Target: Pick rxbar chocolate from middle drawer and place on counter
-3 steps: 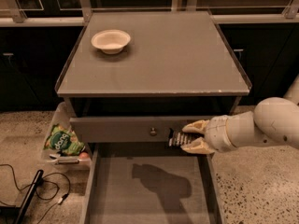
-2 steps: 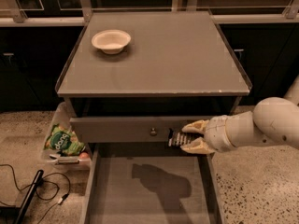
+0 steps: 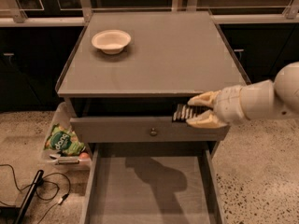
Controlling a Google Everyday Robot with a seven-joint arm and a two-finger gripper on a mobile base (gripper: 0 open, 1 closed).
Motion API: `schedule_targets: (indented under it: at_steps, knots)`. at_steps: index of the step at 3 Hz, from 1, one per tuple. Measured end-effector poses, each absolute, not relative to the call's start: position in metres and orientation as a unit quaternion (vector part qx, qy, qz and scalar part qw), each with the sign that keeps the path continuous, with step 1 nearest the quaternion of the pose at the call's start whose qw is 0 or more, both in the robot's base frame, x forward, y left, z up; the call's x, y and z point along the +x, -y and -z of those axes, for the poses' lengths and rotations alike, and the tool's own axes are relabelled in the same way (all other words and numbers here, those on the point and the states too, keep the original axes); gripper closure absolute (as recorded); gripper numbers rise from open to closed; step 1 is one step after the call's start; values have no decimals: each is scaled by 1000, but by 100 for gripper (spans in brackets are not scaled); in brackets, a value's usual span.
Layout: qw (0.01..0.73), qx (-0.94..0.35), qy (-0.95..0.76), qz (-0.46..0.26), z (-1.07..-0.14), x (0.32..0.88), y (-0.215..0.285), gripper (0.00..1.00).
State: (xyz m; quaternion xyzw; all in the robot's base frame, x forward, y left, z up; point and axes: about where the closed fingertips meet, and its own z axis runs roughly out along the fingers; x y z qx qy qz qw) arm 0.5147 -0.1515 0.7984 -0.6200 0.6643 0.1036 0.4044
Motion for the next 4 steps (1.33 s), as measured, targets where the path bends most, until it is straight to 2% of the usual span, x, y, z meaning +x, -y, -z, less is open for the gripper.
schedule_targets:
  at_steps: [1, 4]
  knots:
    - [428, -634, -638, -85, -867, 543, 158, 100]
    - [460, -661, -578, -134, -952, 634, 128, 100]
